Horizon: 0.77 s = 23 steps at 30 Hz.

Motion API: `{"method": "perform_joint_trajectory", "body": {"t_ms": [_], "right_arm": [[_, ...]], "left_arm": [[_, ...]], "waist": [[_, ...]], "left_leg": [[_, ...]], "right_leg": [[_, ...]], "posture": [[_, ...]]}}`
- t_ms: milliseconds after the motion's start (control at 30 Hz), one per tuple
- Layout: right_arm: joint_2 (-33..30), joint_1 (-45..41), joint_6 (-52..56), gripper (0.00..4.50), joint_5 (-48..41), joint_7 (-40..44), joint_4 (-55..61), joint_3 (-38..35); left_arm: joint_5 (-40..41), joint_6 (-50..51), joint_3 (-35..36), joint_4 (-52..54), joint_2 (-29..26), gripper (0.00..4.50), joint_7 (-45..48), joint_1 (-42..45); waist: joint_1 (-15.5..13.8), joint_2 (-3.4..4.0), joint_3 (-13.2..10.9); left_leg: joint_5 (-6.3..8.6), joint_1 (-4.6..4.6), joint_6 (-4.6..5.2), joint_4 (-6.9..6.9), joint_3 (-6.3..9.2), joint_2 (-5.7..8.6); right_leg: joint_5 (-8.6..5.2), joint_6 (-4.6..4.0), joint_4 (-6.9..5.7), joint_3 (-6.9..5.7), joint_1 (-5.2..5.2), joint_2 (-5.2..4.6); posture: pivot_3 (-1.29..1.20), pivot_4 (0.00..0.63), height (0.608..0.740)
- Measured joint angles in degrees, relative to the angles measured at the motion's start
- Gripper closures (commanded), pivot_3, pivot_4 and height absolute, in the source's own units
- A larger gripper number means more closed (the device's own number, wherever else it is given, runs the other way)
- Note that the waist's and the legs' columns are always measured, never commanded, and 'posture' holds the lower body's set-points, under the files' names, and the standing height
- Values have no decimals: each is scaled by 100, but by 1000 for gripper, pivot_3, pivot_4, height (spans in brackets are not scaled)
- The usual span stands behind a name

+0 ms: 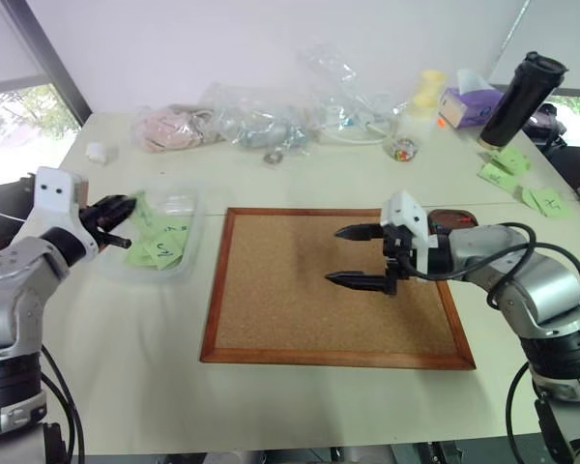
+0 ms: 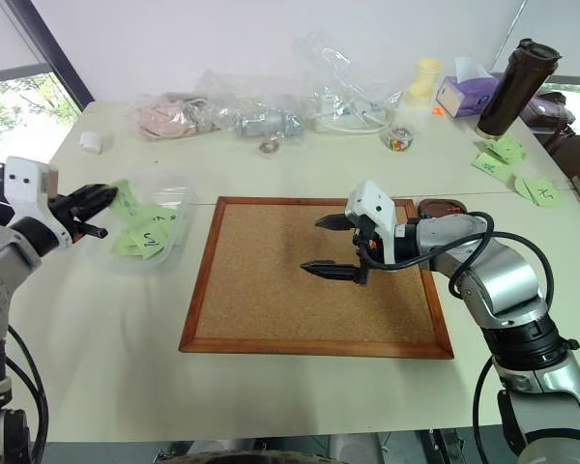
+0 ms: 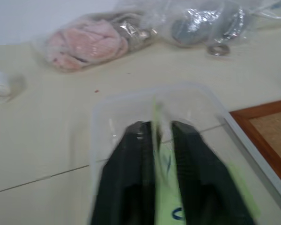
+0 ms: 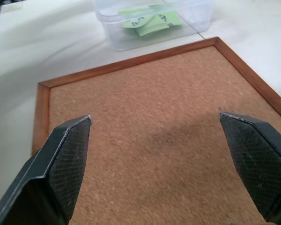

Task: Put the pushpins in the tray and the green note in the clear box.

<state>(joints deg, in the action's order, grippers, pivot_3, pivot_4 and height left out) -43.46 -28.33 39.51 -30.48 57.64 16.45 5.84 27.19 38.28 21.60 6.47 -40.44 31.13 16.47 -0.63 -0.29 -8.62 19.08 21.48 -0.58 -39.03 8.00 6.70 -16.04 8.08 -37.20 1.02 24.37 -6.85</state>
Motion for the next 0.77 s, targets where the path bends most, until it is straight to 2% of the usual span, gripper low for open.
{"method": "perform_joint_trajectory", "body": {"t_ms": [133, 400, 600, 767], "right_arm": [[-13, 94, -41, 0, 50, -7, -2, -10], [-174, 290, -62, 0, 103, -32, 30, -81], [-604, 679, -60, 0, 97, 48, 76, -397], [-826, 905, -94, 0, 105, 113, 80, -587]], "left_arm": [[15, 14, -187, -85, 103, 48, 150, -27], [457, 197, -355, 402, -72, 48, 827, 199], [1077, 438, -1029, 1460, -310, 48, 1698, 288], [949, 336, -1918, 1719, -342, 48, 2189, 370]], "waist": [[2, -1, -1], [-16, -1, -1], [2, 0, -1], [11, 2, -1]], "left_leg": [[0, 1, 0, 0, -1, -2], [0, 3, 0, -2, -1, 0], [0, 0, 0, 2, -1, -5], [0, -2, 0, 3, -8, -5]], "right_leg": [[0, 0, 0, 0, 1, 1], [0, 0, 1, 0, -1, -1], [0, 0, 2, 2, -1, 2], [0, 0, 2, 5, -2, 2]], "posture": [[0, 150, 740], [0, 150, 740], [0, 150, 740], [0, 150, 740]]}}
